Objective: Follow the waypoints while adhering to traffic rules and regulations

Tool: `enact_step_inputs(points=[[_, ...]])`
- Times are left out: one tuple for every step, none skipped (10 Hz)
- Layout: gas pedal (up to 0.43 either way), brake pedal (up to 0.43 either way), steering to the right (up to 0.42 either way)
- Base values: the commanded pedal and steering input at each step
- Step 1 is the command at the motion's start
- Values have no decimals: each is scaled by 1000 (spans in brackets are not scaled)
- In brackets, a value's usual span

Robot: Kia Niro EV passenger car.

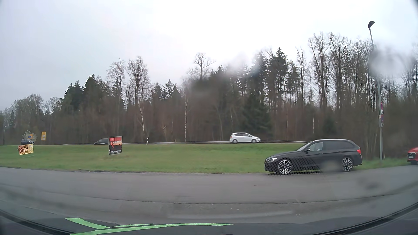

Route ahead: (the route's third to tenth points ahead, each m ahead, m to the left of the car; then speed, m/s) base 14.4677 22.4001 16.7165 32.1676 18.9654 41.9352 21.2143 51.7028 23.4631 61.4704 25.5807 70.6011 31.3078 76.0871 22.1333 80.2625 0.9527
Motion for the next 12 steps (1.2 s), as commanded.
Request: enact_step_inputs(points=[[0,43,-75],[0,43,-73],[0,43,-68],[0,43,-63],[0,43,-64],[0,43,-67],[0,43,-69],[0,37,-70],[0,37,-70],[0,37,-70],[0,37,-70],[0,37,-70]])
